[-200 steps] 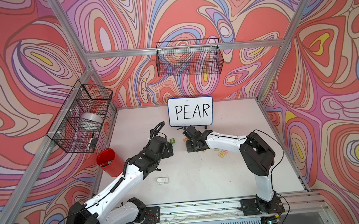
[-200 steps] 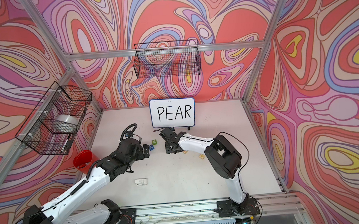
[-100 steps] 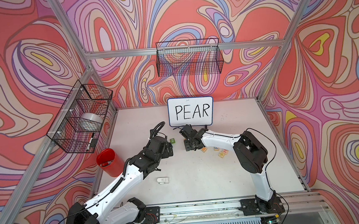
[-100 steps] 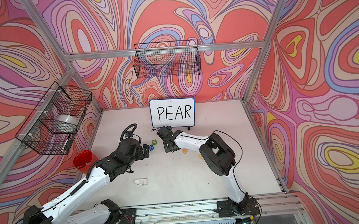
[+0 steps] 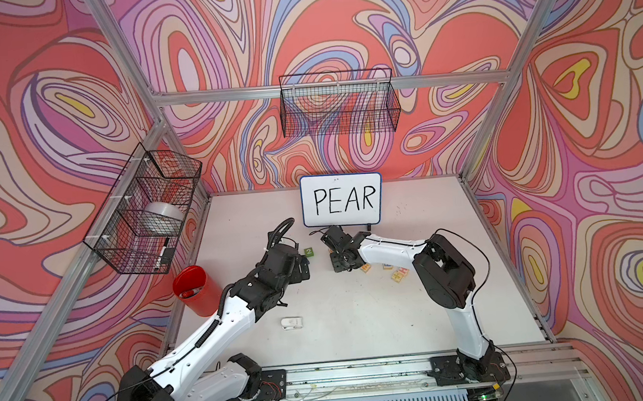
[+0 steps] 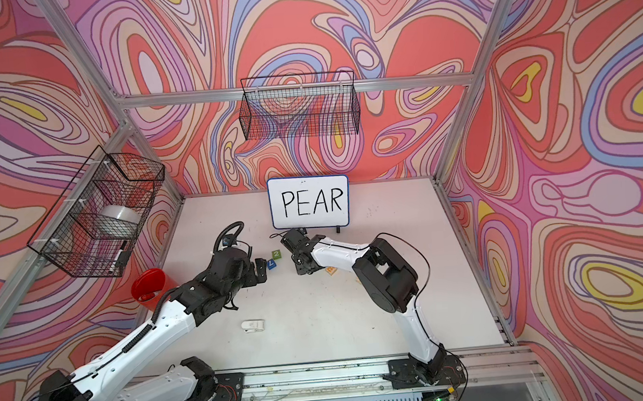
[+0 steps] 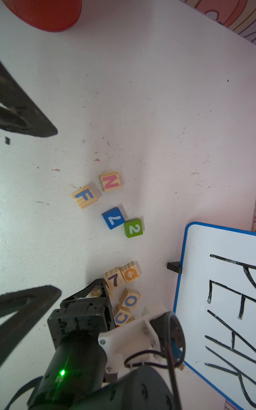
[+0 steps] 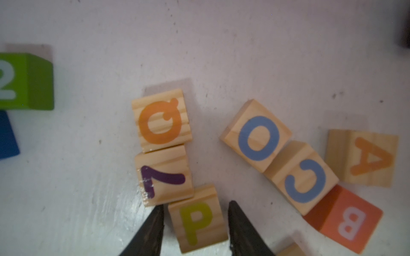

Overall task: Spell the uppercase word “pear” with letter blocks
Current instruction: Move the letter block to the center of the board.

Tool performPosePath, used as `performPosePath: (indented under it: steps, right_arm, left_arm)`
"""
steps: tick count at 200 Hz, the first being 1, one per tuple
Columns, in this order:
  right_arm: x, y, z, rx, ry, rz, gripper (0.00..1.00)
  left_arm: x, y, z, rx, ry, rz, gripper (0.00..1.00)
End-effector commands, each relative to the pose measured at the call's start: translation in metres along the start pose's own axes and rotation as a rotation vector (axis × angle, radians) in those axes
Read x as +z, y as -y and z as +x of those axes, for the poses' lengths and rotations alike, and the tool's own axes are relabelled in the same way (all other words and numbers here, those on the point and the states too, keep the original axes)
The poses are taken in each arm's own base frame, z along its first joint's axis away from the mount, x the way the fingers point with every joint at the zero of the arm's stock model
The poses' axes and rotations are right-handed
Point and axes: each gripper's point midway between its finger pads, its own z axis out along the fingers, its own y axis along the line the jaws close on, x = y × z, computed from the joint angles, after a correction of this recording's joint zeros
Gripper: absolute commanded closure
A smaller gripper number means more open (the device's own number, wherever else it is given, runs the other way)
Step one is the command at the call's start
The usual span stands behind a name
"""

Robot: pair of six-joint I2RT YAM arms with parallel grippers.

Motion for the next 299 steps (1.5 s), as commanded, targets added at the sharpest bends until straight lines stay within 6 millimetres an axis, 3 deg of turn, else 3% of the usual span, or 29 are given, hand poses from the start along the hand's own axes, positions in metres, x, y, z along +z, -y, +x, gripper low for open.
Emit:
performPosePath:
  steps: [1,40,82,114,150,232,271,299]
  right_arm:
    - [0.004,0.004,0.005,0.031,-0.018,0.022,0.60]
    - [-0.008,0.009,0.015,0.150,-0.047,0.040,0.74]
    - [-0.037,-0.024,0.035,0.188,-0.025,-0.009,0.75]
    - [-0.042,-0.050,0.060,0.175,-0.047,-0.002,0.75]
    - [-0.042,-0.059,0.071,0.186,-0.044,0.028,0.75]
    - [-0.031,-0.061,0.077,0.174,-0.047,0.047,0.67]
    - [-0.031,-0.063,0.076,0.190,-0.041,0.040,0.59]
    - [-0.039,-0.062,0.070,0.204,-0.020,0.038,0.46]
  left_arm:
    - [-0.011,0.002,-0.010,-0.012,0.022,0.023,0.00]
    - [-0.019,0.000,-0.012,-0.015,0.039,0.039,0.00]
    - [-0.024,-0.001,-0.009,0.019,0.020,0.048,0.00]
    - [-0.028,-0.003,-0.006,0.022,0.017,0.052,0.00]
    - [-0.035,-0.015,-0.002,0.013,0.015,0.016,0.00]
    - [-0.041,-0.046,0.010,-0.055,0.002,-0.118,0.00]
    - [-0.045,-0.053,0.012,-0.066,0.006,-0.143,0.00]
    - [-0.048,-0.057,0.011,-0.061,0.013,-0.159,0.00]
